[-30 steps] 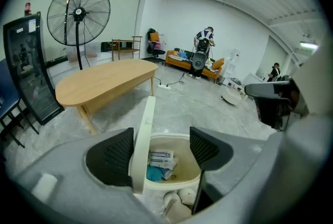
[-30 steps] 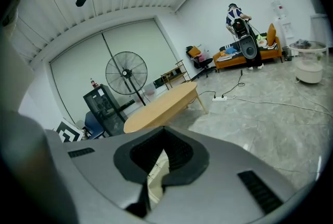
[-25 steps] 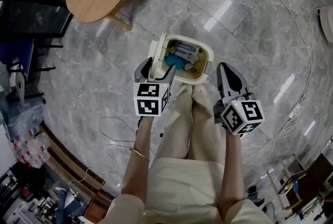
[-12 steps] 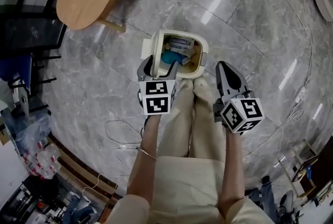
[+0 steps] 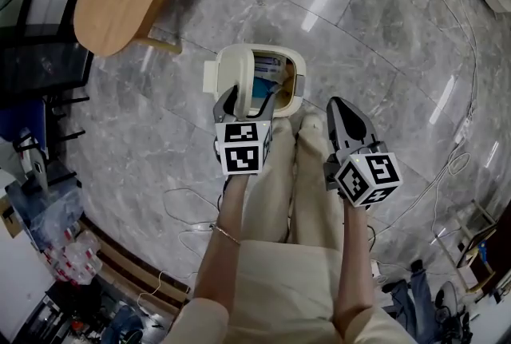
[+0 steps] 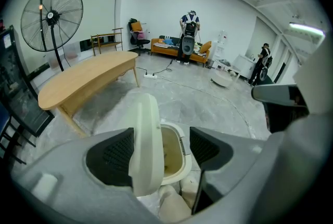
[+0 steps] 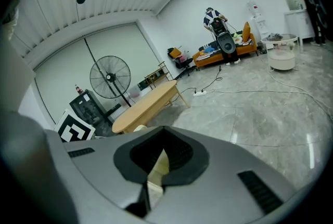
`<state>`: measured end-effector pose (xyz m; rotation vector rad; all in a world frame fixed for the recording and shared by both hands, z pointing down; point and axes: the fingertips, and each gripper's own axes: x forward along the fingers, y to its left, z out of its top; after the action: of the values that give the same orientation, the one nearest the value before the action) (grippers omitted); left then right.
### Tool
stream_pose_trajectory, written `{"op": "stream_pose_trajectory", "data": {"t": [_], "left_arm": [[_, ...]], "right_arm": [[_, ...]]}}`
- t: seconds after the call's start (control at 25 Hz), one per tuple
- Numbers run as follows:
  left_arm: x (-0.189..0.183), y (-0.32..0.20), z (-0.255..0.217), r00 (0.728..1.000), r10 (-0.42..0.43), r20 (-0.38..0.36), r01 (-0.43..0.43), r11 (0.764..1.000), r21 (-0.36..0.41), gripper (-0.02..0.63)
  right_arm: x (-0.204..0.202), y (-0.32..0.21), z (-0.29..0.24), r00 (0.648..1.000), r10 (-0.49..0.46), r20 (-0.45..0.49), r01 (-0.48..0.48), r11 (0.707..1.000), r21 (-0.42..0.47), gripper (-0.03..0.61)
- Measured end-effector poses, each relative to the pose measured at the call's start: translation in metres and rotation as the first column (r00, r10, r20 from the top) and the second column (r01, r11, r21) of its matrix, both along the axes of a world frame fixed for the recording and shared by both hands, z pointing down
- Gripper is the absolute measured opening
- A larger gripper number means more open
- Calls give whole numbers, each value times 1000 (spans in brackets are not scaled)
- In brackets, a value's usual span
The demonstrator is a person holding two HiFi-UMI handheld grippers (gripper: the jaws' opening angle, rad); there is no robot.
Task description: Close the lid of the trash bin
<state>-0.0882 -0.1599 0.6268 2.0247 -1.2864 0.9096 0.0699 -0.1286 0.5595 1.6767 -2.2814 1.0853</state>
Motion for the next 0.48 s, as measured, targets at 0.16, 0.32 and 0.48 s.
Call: {"op": "stream_pose_trajectory", "data": {"t": [0.16,0.32,0.48], "left_arm": [[19,5,12,1000,6,-27,-6,1000,-26,324],[35,8,25,999,9,-46,-11,999,-53,323],[46,11,36,998,22,-54,-26,997,-76,322]], "right_arm": [[14,6,5,1000,13,1,-13,1000,-12,5],[27,14,14,1000,27,2,-27,999,-31,5],[34,21,21,999,34,7,-33,998,-47,5]]}}
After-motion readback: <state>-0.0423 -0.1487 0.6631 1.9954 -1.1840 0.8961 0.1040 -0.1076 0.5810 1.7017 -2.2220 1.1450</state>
